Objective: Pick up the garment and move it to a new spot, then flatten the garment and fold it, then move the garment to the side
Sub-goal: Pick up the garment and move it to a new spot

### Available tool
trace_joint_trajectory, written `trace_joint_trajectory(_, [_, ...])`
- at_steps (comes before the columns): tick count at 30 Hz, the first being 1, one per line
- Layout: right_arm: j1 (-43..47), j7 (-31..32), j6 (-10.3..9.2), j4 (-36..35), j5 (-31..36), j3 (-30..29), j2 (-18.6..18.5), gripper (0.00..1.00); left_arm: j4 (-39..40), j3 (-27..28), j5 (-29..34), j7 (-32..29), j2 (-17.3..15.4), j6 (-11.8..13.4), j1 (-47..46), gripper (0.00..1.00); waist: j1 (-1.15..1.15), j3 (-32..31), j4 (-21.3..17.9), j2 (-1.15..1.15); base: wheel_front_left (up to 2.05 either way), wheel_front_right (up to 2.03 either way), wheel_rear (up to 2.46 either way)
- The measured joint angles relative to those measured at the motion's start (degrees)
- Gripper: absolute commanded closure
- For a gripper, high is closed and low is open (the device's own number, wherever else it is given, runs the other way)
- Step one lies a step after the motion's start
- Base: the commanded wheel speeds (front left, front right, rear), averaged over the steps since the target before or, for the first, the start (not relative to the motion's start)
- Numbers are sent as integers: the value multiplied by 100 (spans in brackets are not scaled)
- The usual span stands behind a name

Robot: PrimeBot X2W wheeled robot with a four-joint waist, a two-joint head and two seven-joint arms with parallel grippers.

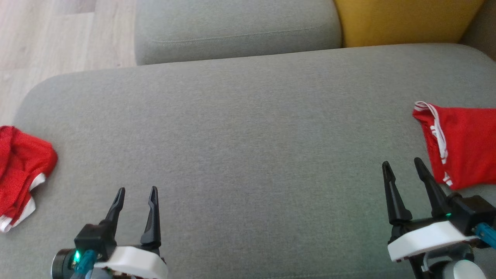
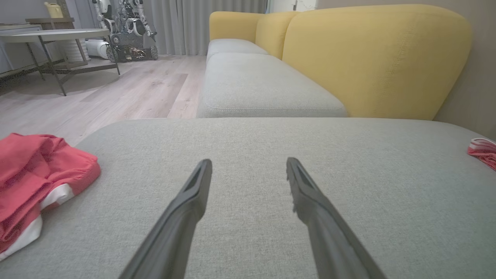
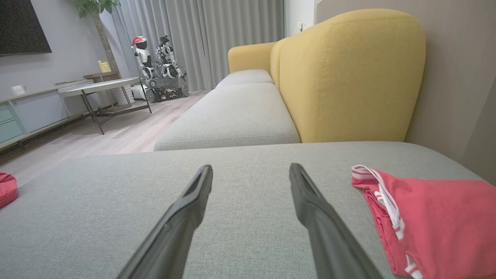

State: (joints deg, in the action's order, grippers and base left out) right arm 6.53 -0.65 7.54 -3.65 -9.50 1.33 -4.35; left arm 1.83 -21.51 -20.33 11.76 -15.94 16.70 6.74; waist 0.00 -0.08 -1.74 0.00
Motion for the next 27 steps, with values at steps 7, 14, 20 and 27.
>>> trace_joint_trajectory(7, [36,18,0,-122,52,-111,40,0,-3,-23,-87,69,60,-9,-172,0,0,53,428,0,0,0,0])
trace_joint_trajectory(14, [115,73,0,-278,52,-112,81,0,-132,-34,-98,151,177,-70,-418,0,0,131,1056,0,0,0,0])
trace_joint_trajectory(20, [114,147,0,-379,85,-81,96,0,-286,-20,-101,203,266,-145,-478,0,0,161,1728,0,0,0,0])
trace_joint_trajectory(27, [114,177,0,-428,101,-33,134,0,-367,12,-101,252,361,-214,-481,0,0,166,2319,0,0,0,0])
